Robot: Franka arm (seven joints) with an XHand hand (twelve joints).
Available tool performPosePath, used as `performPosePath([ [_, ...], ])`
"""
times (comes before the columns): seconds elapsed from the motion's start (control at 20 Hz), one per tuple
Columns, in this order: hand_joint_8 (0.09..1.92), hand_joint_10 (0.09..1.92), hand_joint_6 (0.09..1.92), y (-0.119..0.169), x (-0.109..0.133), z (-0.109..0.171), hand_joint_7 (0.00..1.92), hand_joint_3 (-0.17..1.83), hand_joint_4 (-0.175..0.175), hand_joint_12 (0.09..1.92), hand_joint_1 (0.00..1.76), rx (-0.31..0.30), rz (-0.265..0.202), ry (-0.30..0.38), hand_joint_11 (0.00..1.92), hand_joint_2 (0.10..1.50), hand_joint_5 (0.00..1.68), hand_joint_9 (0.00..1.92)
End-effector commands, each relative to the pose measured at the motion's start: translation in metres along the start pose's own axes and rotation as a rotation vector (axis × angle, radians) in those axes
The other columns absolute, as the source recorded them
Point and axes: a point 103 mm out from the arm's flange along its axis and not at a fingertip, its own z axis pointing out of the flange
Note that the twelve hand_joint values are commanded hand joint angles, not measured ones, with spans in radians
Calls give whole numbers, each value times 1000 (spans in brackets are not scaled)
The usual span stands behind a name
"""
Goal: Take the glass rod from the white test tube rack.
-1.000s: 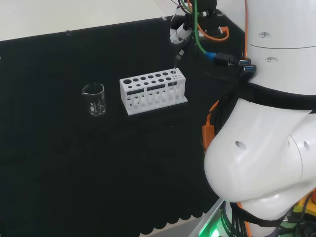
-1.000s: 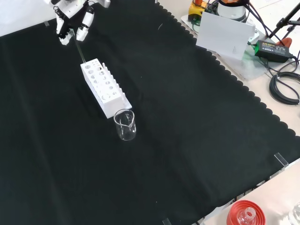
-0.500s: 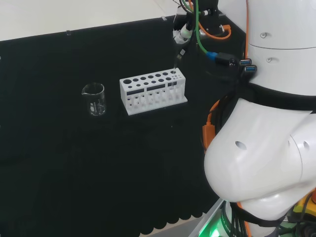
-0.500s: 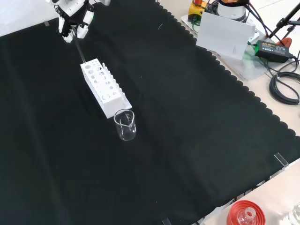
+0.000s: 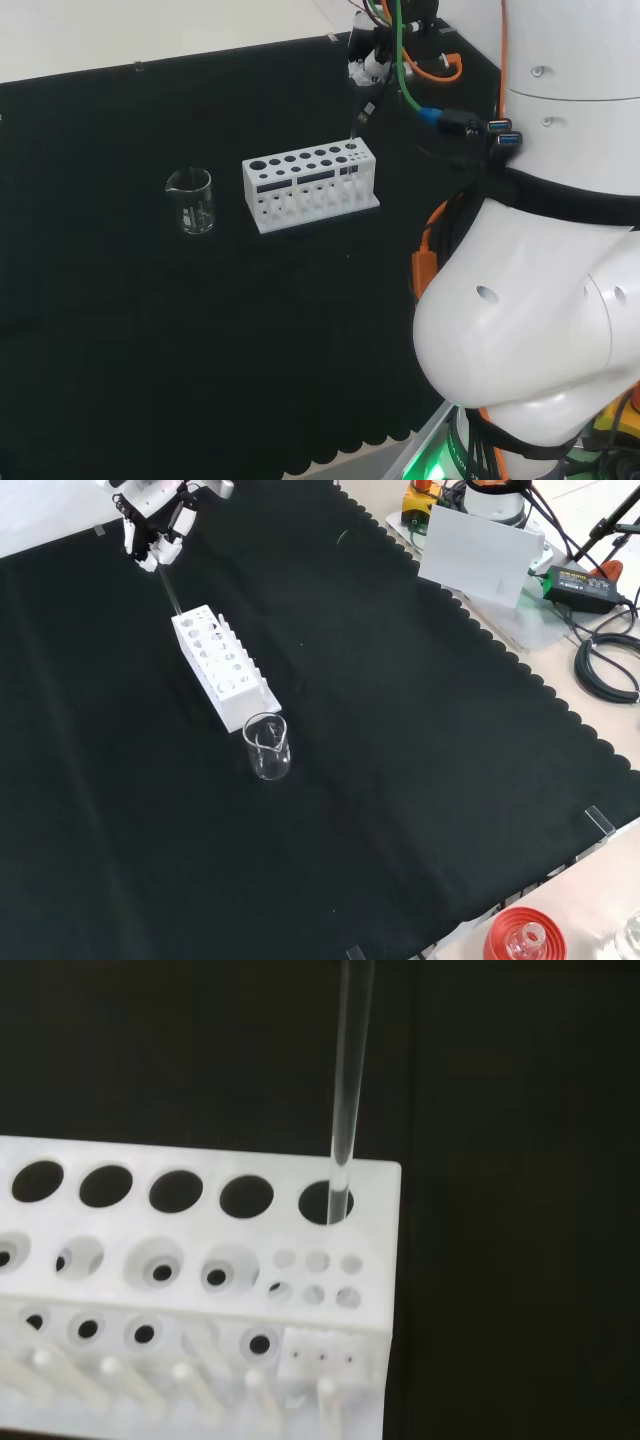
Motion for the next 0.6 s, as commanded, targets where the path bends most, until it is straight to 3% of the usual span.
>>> performPosePath([
  [0.05, 810, 791, 804, -6, 6, -14, 1160, -173, -175, 792, 1293, -132, -2, -97, 1508, 1121, 1107, 1493],
  [0.4, 510, 598, 497, -15, 14, -32, 1330, -175, -175, 731, 1317, -163, -42, -150, 1570, 1058, 1283, 1656],
  [0.6, 596, 532, 161, -24, 16, -44, 1379, -175, -175, 706, 1326, -174, -53, -157, 1582, 1054, 1350, 1699],
])
